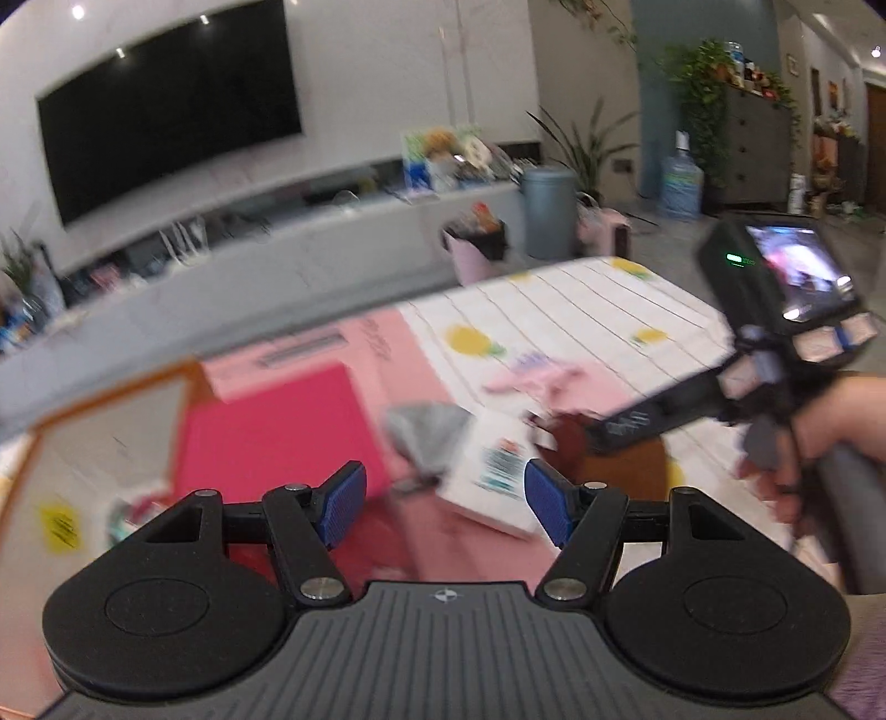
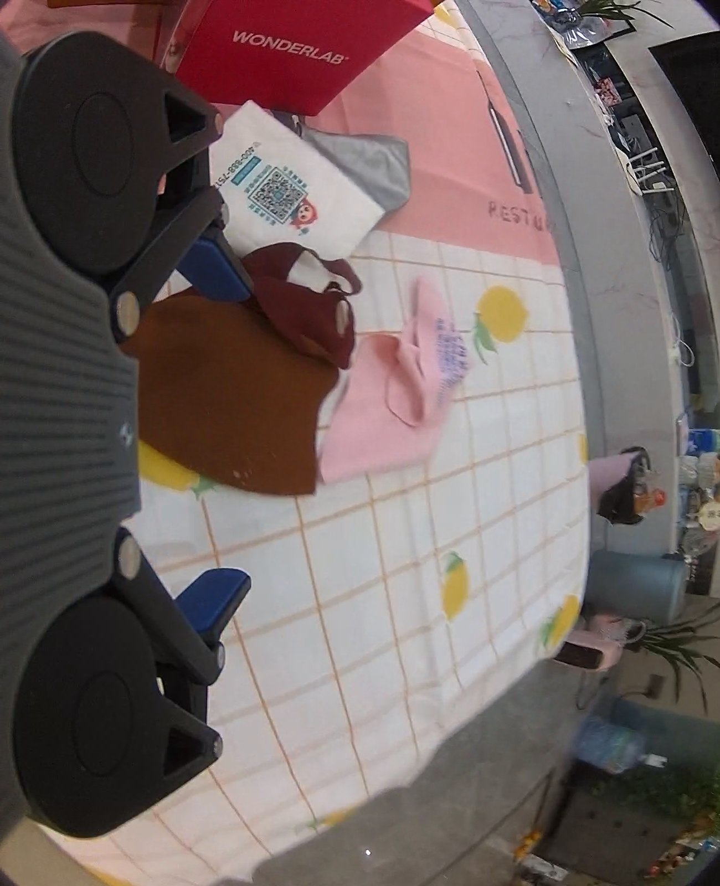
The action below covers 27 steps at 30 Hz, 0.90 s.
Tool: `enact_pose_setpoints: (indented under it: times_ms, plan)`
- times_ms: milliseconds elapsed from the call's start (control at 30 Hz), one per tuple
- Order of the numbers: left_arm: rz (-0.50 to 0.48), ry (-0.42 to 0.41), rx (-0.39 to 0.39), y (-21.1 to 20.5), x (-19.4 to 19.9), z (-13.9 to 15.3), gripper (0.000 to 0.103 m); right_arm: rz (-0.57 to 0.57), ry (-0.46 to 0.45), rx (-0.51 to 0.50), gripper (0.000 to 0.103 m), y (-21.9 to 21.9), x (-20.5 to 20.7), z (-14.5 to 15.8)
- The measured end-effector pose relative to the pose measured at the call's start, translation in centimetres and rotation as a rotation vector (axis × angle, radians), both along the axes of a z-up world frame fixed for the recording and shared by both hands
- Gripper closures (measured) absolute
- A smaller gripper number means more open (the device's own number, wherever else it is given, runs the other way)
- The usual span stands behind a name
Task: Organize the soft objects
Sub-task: 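Lower the right tool onto the brown cloth and close it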
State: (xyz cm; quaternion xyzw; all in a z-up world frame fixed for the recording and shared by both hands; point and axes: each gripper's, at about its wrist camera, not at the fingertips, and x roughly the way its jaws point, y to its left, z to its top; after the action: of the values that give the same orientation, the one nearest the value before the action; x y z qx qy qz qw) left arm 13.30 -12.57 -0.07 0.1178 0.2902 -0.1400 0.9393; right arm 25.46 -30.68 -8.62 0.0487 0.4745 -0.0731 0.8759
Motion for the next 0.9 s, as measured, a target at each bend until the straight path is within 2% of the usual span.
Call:
enact_pose_setpoints:
  times_ms: [200, 367, 467, 567, 700, 800, 900]
  plan:
    - [-0.094, 0.138, -0.046, -1.1, 0.1, -2.2, 0.026, 0.037, 0.018, 0.013, 0.003, 0.6, 0.7, -1.6]
    - [-0.129, 0.123, -0.009, -2.1, -0.7, -3.4, 0.026, 0.095, 0.047, -0.003, 0.003, 1.7, 1.5, -2.8]
    - [-0.121, 0.15, -0.022, -2.1, -0.2, -3.9, 0.026, 0.107, 0.063, -0.001, 0.002, 2.0, 2.0, -3.6]
    - [-0.108, 0.179, -0.036, -1.9, 0.3, -4.4, 0.026, 0.116, 0.043, -0.01, 0.002, 1.9, 2.2, -3.7]
    - [-0.098, 0.176, -0.017, -1.7, 0.1, -4.6, 0.026, 0.162, 0.016, -0.011, 0.003, 1.5, 2.1, -3.8]
    - [-0.08, 0.158, 0.001, -1.5, -0.1, -4.6, 0.026, 0.182, 0.002, -0.015, 0.006, 1.3, 1.8, -3.7]
    - [-0.072, 0.15, 0.014, -1.3, -0.5, -4.4, 0.026, 0.201, 0.0, -0.022, 0.013, 1.4, 1.7, -3.5]
